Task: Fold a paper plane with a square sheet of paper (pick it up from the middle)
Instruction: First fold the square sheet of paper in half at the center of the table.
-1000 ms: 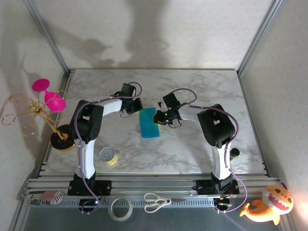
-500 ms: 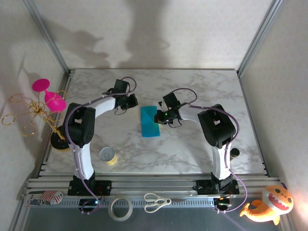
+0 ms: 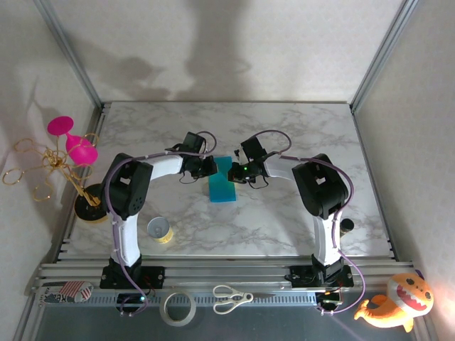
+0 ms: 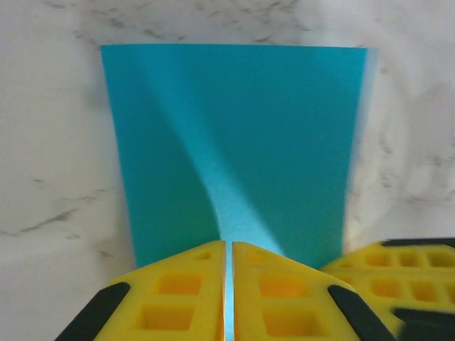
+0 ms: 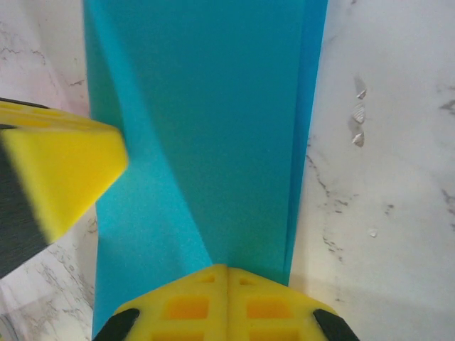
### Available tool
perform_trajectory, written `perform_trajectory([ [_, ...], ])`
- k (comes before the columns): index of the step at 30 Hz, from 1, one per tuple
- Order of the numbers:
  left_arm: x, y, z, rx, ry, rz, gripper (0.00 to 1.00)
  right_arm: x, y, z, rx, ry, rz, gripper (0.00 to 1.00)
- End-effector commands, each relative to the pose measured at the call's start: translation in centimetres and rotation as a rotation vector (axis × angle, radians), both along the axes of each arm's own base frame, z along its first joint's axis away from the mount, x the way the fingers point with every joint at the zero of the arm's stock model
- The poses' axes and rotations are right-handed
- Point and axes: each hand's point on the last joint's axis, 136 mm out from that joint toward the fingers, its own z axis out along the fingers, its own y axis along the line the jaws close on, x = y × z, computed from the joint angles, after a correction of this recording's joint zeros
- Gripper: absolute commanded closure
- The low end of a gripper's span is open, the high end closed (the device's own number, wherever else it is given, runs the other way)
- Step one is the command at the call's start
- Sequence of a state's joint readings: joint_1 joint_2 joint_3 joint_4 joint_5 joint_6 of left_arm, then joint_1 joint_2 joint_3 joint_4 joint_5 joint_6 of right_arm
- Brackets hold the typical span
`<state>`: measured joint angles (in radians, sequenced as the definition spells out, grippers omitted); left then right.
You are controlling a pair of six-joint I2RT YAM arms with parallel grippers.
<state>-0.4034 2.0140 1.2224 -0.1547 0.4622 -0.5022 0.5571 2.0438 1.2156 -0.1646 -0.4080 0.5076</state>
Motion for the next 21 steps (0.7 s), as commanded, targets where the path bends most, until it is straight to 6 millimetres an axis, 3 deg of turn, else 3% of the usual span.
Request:
perform_trajectory([
  [1,0.0,2.1,-2.1,0.099,0.049,0.07,0.89,-5.8,-11.3,-10.3,-0.515,0.22,-0.079,1.0],
  [6,1.0,6.0,-2.8,0.182,0.042,0.182,0.88,-5.9,-12.1,-10.8,-0.559,0.214,-0.076,1.0],
  [14,3.5,8.5,0.3,0.279,-0.055,0.169,0.86,-5.6,-12.9,-10.7,-0.608,0.193,-0.078,1.0],
  [17,4.2,7.5,2.0,0.217,-0.097,0.155,0.86,-5.6,-12.9,-10.9,-0.608,0.196,-0.078,1.0],
  [21,4.1,2.7,5.9,-0.012,-0.216,0.039,0.86,-5.6,-12.8,-10.8,-0.605,0.197,-0.076,1.0],
])
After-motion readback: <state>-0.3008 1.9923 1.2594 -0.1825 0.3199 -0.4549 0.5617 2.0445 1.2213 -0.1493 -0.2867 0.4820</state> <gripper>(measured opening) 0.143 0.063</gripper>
